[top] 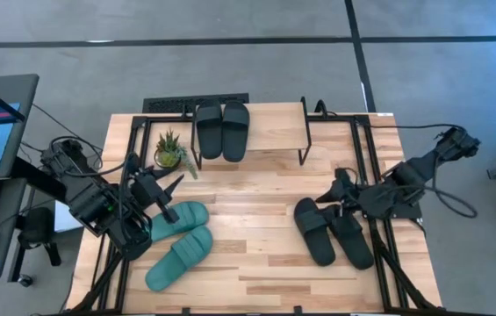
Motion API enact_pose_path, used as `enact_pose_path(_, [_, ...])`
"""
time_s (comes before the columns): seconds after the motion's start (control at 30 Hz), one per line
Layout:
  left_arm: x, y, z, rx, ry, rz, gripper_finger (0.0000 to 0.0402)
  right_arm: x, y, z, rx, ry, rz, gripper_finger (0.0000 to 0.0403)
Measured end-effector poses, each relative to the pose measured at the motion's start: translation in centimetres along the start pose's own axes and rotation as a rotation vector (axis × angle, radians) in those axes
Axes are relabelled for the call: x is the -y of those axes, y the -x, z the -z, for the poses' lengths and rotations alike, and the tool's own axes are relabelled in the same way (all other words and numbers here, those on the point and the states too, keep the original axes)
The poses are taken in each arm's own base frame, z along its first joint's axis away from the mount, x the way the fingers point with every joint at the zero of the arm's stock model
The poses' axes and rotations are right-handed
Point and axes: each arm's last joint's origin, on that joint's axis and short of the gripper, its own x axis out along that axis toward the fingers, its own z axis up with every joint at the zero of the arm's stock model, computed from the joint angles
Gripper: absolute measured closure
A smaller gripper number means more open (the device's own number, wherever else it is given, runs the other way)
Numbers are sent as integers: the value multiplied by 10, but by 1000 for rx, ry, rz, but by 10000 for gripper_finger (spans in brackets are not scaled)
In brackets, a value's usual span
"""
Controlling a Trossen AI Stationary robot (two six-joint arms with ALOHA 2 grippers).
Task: Pick and place slides into the shelf
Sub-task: Put the blue slide under the shelf
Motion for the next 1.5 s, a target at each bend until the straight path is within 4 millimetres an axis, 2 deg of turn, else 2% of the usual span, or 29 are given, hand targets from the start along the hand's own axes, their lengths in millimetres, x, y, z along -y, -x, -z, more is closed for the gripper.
enact_pose_path(0.17, [2, 0, 5, -148, -125, 114, 308, -1, -17, 14, 23, -25, -17, 272])
enact_pose_path(0.27, [4, 1, 9, -227, -186, 186, 308, -1, -21, 17, 41, -34, -28, 272])
enact_pose_path(0.37, [11, -2, 21, -303, -260, 230, 308, 1, -20, 17, 50, -37, -27, 272])
enact_pose_path(0.53, [28, -10, 67, -545, -477, 323, 308, 2, -12, 13, 102, -46, -39, 272])
enact_pose_path(0.67, [36, -14, 108, -699, -594, 329, 308, 4, -2, 9, 154, -61, -68, 272])
enact_pose_path(0.8, [46, -9, 135, -710, -622, 356, 308, 9, 9, 6, 208, -86, -73, 272])
enact_pose_path(1.03, [64, -4, 164, -662, -574, 455, 308, 17, 24, 2, 291, -126, -60, 272])
enact_pose_path(1.27, [67, -2, 186, -655, -610, 473, 308, 22, 34, 0, 344, -143, -58, 272])
enact_pose_path(1.5, [64, -8, 203, -641, -634, 418, 308, 25, 41, -2, 379, -159, -79, 272])
